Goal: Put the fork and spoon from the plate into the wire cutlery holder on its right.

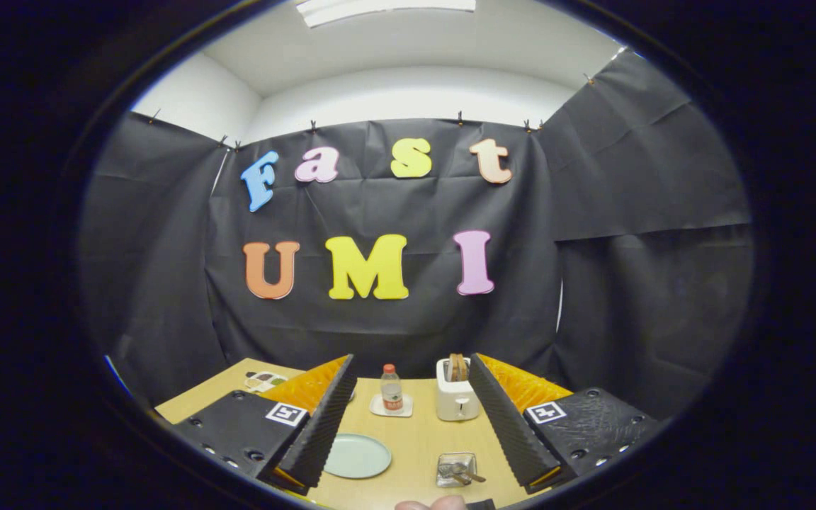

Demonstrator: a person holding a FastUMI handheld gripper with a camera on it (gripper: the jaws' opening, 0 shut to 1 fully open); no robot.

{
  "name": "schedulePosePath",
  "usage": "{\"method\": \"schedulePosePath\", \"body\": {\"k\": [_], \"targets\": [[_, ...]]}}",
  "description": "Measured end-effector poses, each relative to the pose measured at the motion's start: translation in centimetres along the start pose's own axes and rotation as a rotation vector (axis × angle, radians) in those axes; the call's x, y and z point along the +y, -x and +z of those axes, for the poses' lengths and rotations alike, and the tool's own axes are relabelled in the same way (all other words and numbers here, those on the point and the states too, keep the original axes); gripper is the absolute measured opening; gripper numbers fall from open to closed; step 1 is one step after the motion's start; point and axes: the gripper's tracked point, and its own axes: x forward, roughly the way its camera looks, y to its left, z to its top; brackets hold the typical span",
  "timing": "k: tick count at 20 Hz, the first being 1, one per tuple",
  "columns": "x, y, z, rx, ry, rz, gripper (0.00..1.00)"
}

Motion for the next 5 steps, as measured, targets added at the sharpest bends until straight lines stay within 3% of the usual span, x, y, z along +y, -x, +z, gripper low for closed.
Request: {"method": "schedulePosePath", "body": {"k": [5], "targets": [[-0.15, -0.55, 0.24, 0.002, -0.011, -0.005, 0.96]]}}
